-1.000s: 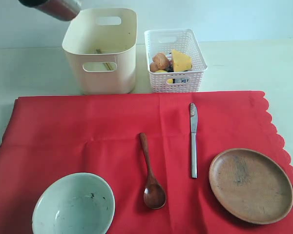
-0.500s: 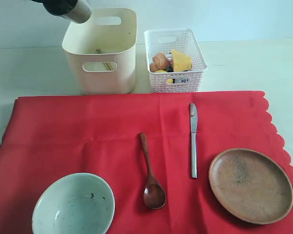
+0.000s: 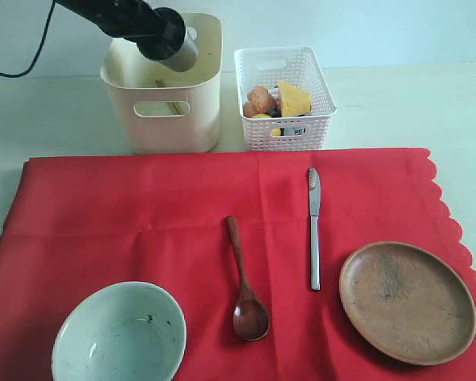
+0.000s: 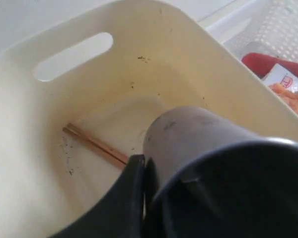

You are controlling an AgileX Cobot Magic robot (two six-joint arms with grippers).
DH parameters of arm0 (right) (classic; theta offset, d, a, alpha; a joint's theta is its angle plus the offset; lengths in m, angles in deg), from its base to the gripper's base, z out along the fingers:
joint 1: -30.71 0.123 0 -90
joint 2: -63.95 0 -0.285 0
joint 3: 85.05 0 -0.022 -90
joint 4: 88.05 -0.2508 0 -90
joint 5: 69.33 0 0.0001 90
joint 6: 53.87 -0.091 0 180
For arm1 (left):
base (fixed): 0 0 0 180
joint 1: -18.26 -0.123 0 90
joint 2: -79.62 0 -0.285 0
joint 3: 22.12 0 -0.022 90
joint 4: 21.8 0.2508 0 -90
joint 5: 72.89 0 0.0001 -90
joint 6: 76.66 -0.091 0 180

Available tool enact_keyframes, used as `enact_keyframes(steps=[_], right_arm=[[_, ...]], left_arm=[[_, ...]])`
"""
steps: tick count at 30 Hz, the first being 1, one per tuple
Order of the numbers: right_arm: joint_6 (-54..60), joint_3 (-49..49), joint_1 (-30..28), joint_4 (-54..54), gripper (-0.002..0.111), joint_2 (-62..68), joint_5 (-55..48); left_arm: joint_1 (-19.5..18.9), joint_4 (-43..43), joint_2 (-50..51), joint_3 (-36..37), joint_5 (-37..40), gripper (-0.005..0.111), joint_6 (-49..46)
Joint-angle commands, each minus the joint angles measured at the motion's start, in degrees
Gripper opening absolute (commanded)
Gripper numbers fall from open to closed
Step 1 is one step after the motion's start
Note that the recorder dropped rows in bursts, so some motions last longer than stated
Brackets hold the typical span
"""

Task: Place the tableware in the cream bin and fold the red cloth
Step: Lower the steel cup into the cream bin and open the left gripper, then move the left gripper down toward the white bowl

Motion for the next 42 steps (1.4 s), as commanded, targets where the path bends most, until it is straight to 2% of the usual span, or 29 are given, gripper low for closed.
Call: enact_keyframes(steps=[1, 4, 6, 9, 12, 28, 32, 42], right_arm=[[0.19, 0.26, -0.22, -0.10, 0.000, -0.34, 0.69], [0.19, 0.26, -0.22, -0.10, 0.000, -0.34, 0.69], [0.19, 0.26, -0.22, -0.10, 0.000, -0.34, 0.69], [0.19, 0.26, -0.22, -0.10, 0.000, -0.34, 0.69], [0.19, 0.26, -0.22, -0.10, 0.000, -0.34, 0.69], [0.19, 0.26, -0.22, -0.10, 0.000, -0.34, 0.69], [0.19, 0.26, -0.22, -0.10, 0.000, -0.34, 0.69], [0.19, 0.26, -0.22, -0.10, 0.000, -0.34, 0.69]], left_arm=[[0.58, 1.47, 3.01, -0.61, -0.10, 0.000, -0.82], [0.58, 1.47, 4.46, -0.67, -0.13, 0.000, -1.04], [0.58, 1.36, 4.96, -0.67, 0.05, 0.010, -1.04], [0.58, 1.36, 5.31, -0.67, 0.33, 0.033, -1.04], [0.58, 1.36, 5.20, -0.67, 0.33, 0.040, -1.04], [0.58, 1.95, -3.99, -0.67, 3.89, 0.041, -1.04], [0.58, 3.45, -7.11, -0.67, 8.70, 0.041, -0.61], [0.47, 8.36, -12.83, -0.67, 25.09, 0.041, 12.74]])
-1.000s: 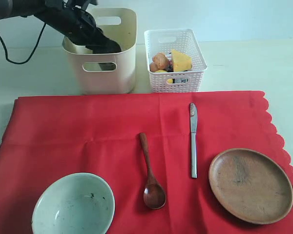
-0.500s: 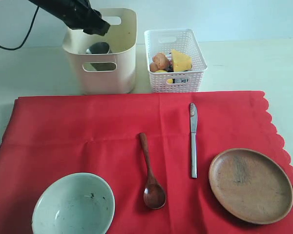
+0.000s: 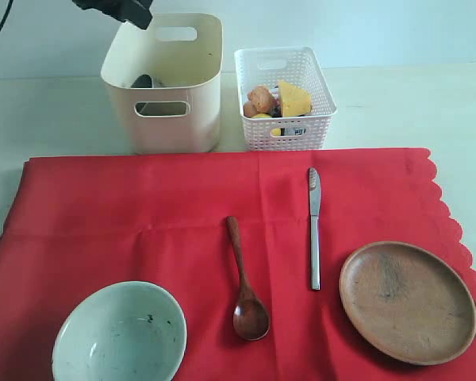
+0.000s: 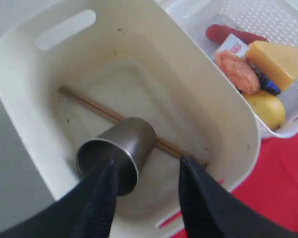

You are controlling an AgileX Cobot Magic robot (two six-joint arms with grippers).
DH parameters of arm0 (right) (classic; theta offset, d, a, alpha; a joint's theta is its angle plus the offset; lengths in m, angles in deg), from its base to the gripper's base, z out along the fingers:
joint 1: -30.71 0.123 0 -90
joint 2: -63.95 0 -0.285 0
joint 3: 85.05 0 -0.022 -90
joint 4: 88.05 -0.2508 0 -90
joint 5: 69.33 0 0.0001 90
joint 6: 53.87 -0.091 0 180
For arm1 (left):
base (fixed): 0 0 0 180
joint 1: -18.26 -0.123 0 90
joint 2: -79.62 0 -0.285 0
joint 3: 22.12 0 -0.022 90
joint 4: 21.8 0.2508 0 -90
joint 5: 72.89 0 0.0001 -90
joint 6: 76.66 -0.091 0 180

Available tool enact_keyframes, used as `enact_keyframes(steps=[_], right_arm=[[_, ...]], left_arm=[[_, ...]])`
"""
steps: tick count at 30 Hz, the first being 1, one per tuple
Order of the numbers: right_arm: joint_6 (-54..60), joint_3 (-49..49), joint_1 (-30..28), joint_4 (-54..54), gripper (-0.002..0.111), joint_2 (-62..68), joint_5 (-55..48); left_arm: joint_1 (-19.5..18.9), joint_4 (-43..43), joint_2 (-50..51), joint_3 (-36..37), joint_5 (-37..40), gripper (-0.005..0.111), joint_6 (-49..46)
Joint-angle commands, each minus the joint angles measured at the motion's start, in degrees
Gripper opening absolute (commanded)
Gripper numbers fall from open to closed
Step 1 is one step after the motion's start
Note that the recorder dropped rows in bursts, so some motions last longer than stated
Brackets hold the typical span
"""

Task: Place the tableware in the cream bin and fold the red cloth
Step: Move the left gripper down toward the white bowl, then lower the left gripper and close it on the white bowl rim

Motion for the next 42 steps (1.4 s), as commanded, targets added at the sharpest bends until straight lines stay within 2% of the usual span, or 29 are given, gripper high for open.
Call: enact_keyframes(steps=[1, 4, 8, 13, 18, 23, 26, 32, 40, 42], right_arm=[[0.19, 0.26, -0.22, -0.10, 0.000, -0.34, 0.69], [0.19, 0.26, -0.22, -0.10, 0.000, -0.34, 0.69], [0.19, 0.26, -0.22, -0.10, 0.000, -0.34, 0.69], [0.19, 0.26, -0.22, -0.10, 0.000, -0.34, 0.69], [0.19, 0.26, -0.22, -0.10, 0.000, -0.34, 0.69], [0.19, 0.26, -0.22, -0.10, 0.000, -0.34, 0.69], [0.19, 0.26, -0.22, -0.10, 0.000, -0.34, 0.69], [0.19, 0.26, -0.22, -0.10, 0.000, -0.34, 0.69], [0.19, 0.26, -0.22, -0.10, 0.000, -0.34, 0.69], [0.19, 0.26, -0.22, -0.10, 0.000, -0.34, 0.69]], left_arm=[[0.10, 0.92, -2.45, -0.22, 8.64, 0.041, 4.57], [0.10, 0.14, -3.88, -0.22, 15.77, 0.041, 5.89], [0.10, -0.28, -7.20, 3.40, 15.77, 0.041, 7.30], [0.10, -0.63, -13.65, 13.00, 15.77, 0.041, 7.30], [0.10, -0.42, -19.49, 26.06, 15.77, 0.041, 6.85], [0.10, -0.42, -22.29, 35.25, 15.77, 0.041, 6.46], [0.10, -1.51, -23.96, 40.49, 14.53, 0.041, 5.80], [0.10, -9.08, -27.17, 49.70, 12.32, 0.041, 1.00], [0.10, -10.85, -29.11, 58.95, 6.40, 0.041, -3.17], [0.10, -11.16, -29.11, 60.63, 4.88, 0.045, -4.32]])
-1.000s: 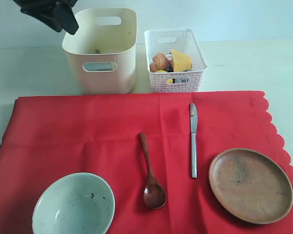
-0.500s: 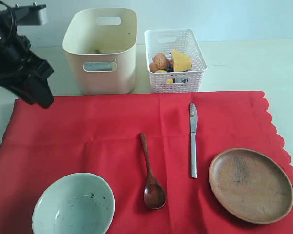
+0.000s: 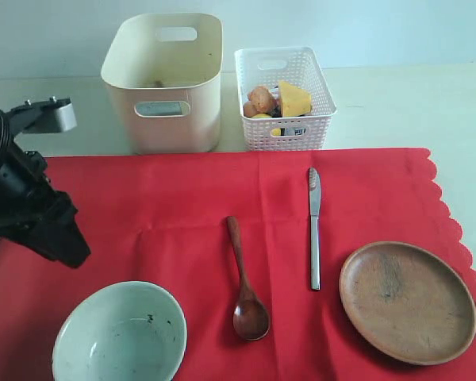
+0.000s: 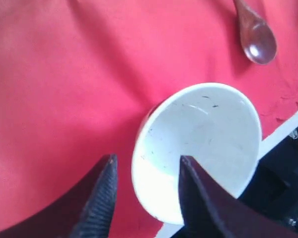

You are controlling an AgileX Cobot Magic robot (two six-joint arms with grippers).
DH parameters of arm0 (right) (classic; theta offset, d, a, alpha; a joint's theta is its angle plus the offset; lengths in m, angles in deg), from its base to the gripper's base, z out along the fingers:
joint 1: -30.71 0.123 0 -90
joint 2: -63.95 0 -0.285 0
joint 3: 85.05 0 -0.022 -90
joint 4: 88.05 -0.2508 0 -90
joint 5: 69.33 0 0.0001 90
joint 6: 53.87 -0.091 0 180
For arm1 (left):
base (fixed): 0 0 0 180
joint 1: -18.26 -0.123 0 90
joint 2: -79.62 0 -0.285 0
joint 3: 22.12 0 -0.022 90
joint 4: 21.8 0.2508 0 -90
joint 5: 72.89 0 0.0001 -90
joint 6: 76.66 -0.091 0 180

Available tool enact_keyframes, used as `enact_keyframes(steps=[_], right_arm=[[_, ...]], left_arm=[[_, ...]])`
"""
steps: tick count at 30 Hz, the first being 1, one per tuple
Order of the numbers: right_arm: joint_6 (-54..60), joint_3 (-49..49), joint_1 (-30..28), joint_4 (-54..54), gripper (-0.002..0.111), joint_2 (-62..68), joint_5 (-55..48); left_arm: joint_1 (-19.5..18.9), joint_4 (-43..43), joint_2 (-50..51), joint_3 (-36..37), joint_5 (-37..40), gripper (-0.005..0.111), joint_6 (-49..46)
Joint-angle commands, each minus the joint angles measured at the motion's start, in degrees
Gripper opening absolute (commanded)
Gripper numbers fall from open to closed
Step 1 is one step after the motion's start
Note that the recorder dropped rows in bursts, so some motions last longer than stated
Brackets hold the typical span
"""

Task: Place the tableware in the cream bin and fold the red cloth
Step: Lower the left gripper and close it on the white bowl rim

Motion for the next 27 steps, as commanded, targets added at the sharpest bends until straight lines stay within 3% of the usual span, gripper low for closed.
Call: enact_keyframes(steps=[1, 6, 14, 27], right_arm=[[0.19, 0.26, -0.22, -0.10, 0.000, -0.34, 0.69], [0.19, 0.26, -0.22, -0.10, 0.000, -0.34, 0.69], [0.19, 0.26, -0.22, -0.10, 0.000, -0.34, 0.69], [0.19, 0.26, -0.22, -0.10, 0.000, -0.34, 0.69]], left_arm=[[0.10, -1.58, -0.63, 3.85, -4.23, 0.049, -3.05], [0.10, -5.85, -0.53, 7.08, -6.99, 0.068, -9.13], [0.22, -13.02, -0.44, 9.68, -9.13, 0.067, -21.10], [0.22, -12.62, 2.05, 11.40, -13.39, 0.067, -24.30]])
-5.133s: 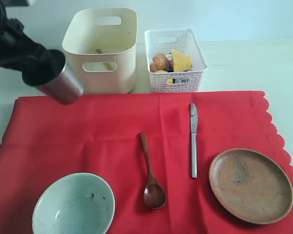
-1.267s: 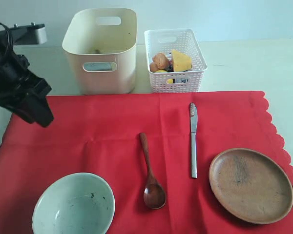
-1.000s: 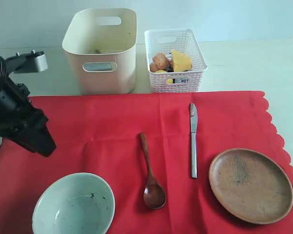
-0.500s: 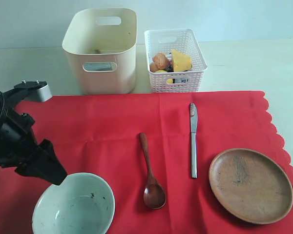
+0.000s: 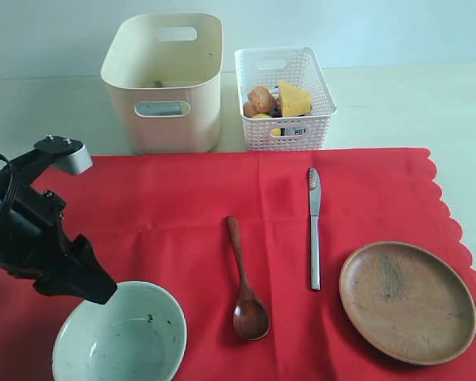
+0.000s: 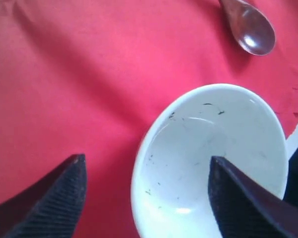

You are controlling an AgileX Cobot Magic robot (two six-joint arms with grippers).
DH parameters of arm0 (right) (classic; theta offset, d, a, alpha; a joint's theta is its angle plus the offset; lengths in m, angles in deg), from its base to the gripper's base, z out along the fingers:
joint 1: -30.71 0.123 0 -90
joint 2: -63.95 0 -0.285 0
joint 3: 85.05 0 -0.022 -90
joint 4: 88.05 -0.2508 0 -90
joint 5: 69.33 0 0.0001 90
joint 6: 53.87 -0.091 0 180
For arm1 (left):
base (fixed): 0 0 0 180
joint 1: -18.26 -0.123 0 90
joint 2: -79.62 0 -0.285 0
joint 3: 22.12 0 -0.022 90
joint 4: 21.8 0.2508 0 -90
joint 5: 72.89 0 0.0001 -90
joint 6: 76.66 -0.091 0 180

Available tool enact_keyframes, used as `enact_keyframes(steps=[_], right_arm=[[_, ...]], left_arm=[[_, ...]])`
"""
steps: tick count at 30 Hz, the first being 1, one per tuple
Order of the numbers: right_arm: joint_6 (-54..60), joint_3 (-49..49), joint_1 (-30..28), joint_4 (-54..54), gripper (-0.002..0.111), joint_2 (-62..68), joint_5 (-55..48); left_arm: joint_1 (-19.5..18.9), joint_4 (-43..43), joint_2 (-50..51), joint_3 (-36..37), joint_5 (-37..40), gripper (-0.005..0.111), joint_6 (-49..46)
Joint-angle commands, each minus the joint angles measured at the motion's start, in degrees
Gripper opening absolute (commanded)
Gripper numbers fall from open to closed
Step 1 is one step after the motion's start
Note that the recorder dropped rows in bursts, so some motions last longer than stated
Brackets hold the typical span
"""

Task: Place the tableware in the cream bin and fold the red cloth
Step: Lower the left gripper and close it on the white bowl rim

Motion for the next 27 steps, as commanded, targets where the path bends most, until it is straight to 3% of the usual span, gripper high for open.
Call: enact_keyframes(steps=[1, 22, 27], right_arm=[[0.19, 0.26, -0.22, -0.10, 0.000, -0.34, 0.69], [0.19, 0.26, -0.22, -0.10, 0.000, -0.34, 0.69], [0.19, 0.26, -0.22, -0.10, 0.000, -0.34, 0.69]], left_arm=[[0.22, -0.62, 1.02, 0.97, -1.56, 0.067, -1.20], [0.22, -0.62, 4.68, 1.11, 1.68, 0.067, -2.58], [4.01, 1.78, 4.68, 1.11, 0.29, 0.067, -2.58]])
